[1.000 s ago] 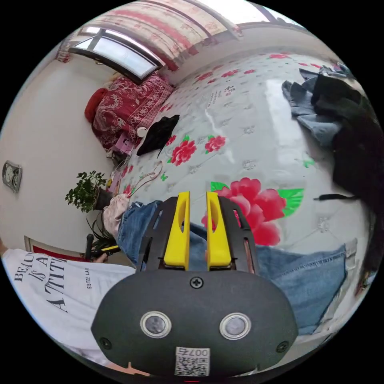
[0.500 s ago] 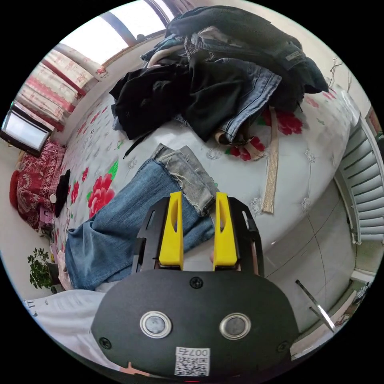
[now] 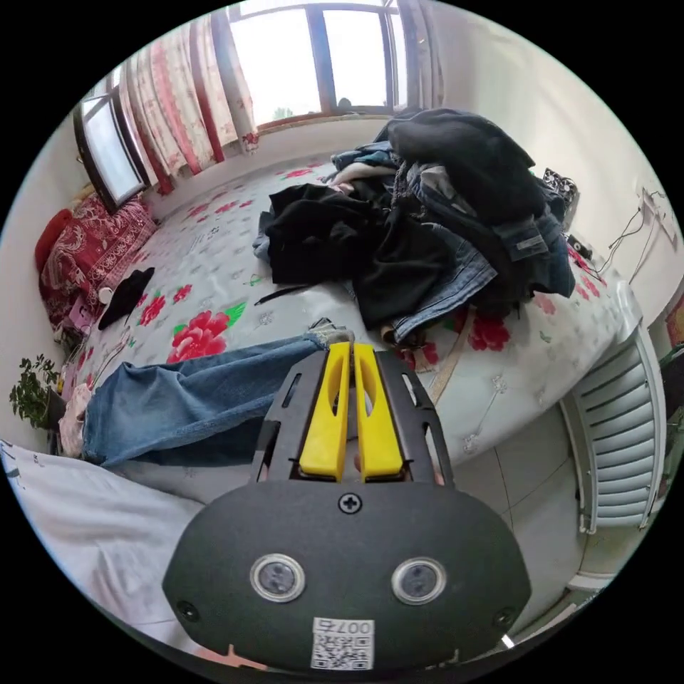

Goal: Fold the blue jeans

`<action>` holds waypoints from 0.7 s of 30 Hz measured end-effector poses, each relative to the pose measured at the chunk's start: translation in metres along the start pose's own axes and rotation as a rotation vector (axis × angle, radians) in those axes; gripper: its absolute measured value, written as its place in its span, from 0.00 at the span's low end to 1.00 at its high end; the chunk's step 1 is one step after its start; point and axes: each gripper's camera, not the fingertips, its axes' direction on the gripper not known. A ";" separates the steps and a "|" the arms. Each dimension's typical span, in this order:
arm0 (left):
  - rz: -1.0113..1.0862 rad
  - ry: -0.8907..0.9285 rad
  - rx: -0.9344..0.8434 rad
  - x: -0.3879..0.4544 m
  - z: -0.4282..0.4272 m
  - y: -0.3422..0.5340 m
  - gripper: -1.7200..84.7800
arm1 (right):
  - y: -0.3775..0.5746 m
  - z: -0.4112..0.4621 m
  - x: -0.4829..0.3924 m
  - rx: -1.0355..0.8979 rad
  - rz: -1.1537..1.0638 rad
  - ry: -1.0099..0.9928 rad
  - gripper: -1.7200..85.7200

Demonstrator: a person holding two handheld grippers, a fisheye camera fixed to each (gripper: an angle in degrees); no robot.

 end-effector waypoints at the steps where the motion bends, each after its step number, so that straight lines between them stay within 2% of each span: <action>1: -0.005 -0.004 0.000 0.002 -0.001 0.000 0.02 | 0.007 0.010 0.007 -0.032 0.025 -0.002 0.02; 3: -0.004 -0.008 -0.001 0.004 -0.003 0.000 0.02 | 0.033 0.068 0.031 -0.278 0.137 -0.004 0.02; 4: 0.002 -0.009 -0.009 0.006 -0.004 0.000 0.02 | 0.037 0.073 0.034 -0.301 0.156 -0.007 0.02; 7: 0.010 0.005 -0.023 0.006 -0.007 -0.002 0.02 | 0.020 0.045 0.033 -0.154 0.195 -0.185 0.02; 8: 0.008 0.007 -0.025 0.006 -0.007 -0.002 0.02 | -0.004 0.028 0.028 -0.102 0.196 -0.326 0.02; 9: 0.002 0.008 -0.029 0.006 -0.008 -0.003 0.02 | -0.036 0.003 0.017 -0.033 0.162 -0.471 0.02; 10: -0.004 0.005 -0.035 0.008 -0.009 -0.005 0.02 | -0.051 -0.012 0.009 0.010 0.126 -0.523 0.02; 12: -0.013 -0.001 -0.043 0.010 -0.010 -0.005 0.02 | -0.099 -0.091 -0.027 0.213 -0.069 -0.614 0.02; 14: -0.015 0.005 -0.035 0.012 -0.012 -0.004 0.02 | -0.110 -0.142 -0.039 0.346 -0.168 -0.631 0.02; 16: -0.014 0.027 -0.009 0.015 -0.016 0.000 0.02 | -0.107 -0.166 -0.035 0.401 -0.188 -0.624 0.02; 19: -0.004 0.006 0.009 0.019 -0.018 0.004 0.02 | -0.088 -0.141 -0.010 0.349 -0.093 -0.539 0.02; 21: 0.015 -0.006 0.012 0.022 -0.019 0.005 0.02 | -0.063 -0.080 0.022 0.229 0.052 -0.431 0.02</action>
